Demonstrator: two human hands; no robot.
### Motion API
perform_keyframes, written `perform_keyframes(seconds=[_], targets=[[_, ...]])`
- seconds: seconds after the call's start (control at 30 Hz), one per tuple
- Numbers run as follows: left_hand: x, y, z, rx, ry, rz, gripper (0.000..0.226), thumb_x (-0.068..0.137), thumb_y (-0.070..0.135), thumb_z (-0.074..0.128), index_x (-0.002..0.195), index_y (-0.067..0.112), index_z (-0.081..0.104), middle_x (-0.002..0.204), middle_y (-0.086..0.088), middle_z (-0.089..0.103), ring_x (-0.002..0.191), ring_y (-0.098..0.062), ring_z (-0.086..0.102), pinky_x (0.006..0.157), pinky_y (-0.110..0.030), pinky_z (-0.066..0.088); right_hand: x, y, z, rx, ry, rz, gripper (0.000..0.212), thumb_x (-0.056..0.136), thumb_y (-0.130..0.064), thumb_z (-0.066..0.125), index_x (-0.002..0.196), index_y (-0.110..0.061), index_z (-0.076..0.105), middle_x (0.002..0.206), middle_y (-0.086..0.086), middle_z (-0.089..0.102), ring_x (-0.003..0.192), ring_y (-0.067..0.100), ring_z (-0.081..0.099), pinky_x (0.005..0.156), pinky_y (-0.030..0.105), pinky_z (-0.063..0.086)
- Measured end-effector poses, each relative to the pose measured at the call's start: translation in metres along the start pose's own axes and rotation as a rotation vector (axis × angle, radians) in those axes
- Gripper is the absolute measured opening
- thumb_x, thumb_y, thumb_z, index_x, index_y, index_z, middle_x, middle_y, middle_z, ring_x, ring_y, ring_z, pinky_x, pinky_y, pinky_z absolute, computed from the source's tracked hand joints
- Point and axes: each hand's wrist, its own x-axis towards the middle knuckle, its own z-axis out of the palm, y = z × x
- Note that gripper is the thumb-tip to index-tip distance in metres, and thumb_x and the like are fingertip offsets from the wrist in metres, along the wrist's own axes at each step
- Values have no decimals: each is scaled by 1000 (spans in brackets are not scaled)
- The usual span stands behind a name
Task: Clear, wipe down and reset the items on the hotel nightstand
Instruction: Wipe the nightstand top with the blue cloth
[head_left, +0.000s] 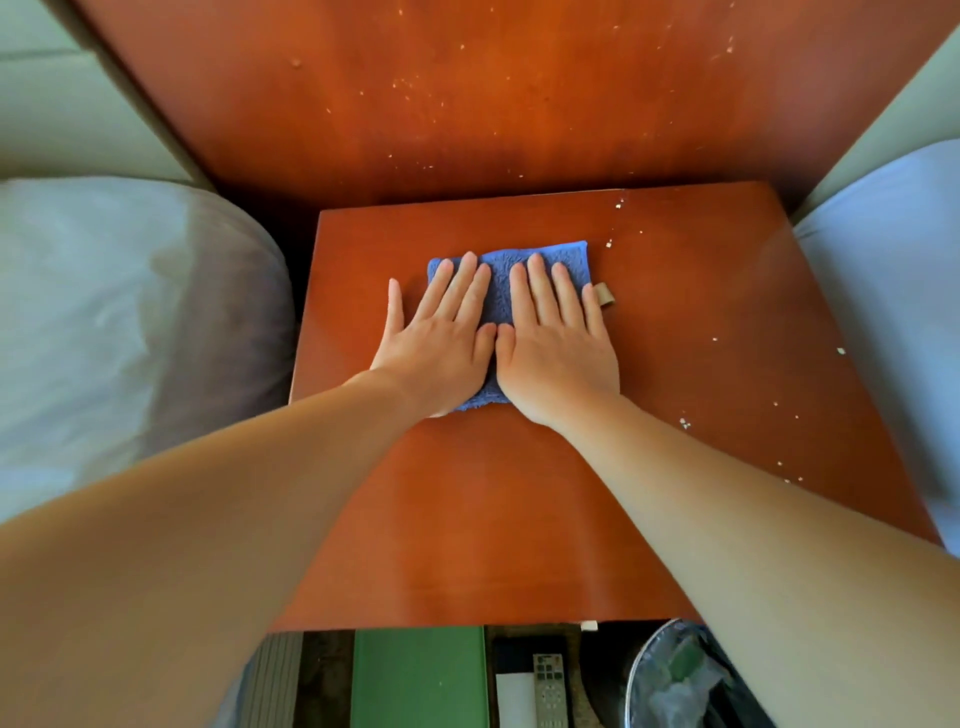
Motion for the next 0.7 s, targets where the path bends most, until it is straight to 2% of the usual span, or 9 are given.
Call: perform_keyframes(seconds=[0.27, 0.4, 0.47, 0.53, 0.6, 0.7], targets=[[-68, 6, 16, -2, -29, -46, 62, 100, 39, 3, 153, 17, -20, 160, 4, -27, 146, -14, -27, 118, -57, -7, -64, -22, 6, 35, -8, -40, 58, 103, -38, 10, 153, -20, -13, 161, 0, -17, 148, 18, -17, 120, 40, -11], [-100, 19, 27, -6, -17, -71, 65, 93, 43, -10, 151, 16, -21, 159, 2, -28, 145, -16, -29, 118, -58, -6, -94, -19, 7, 41, -21, -88, 58, 103, -38, 11, 153, -20, -13, 161, -1, -17, 148, 17, -16, 120, 40, -11], [-110, 30, 33, -46, 2, -99, 66, 92, 45, -10, 150, 18, -23, 159, 3, -29, 145, -15, -28, 117, -57, -8, -104, -10, 8, 32, -21, -125, 58, 103, -38, 10, 154, -20, -11, 162, -1, -15, 149, 16, -15, 121, 40, -10], [-117, 46, 38, -80, 11, -124, 63, 96, 44, -4, 150, 20, -24, 159, 3, -29, 145, -15, -28, 117, -55, -10, -114, 2, 8, 13, -13, -148, 59, 99, -40, 0, 154, -21, -9, 163, -2, -12, 149, 15, -13, 121, 40, -8], [-119, 66, 40, -83, 27, -121, 61, 98, 43, -1, 150, 21, -24, 159, 3, -29, 145, -16, -27, 118, -54, -11, -125, 18, 7, -4, -5, -149, 70, 88, -41, -13, 154, -21, -8, 163, -2, -9, 149, 15, -11, 122, 41, -5], [-116, 94, 43, -70, 36, -85, 64, 95, 46, -5, 150, 20, -24, 158, 3, -29, 146, -17, -27, 118, -54, -12, -138, 45, 5, -12, 1, -118, 75, 83, -41, -18, 154, -20, -7, 163, -1, -9, 150, 16, -11, 121, 43, -5]])
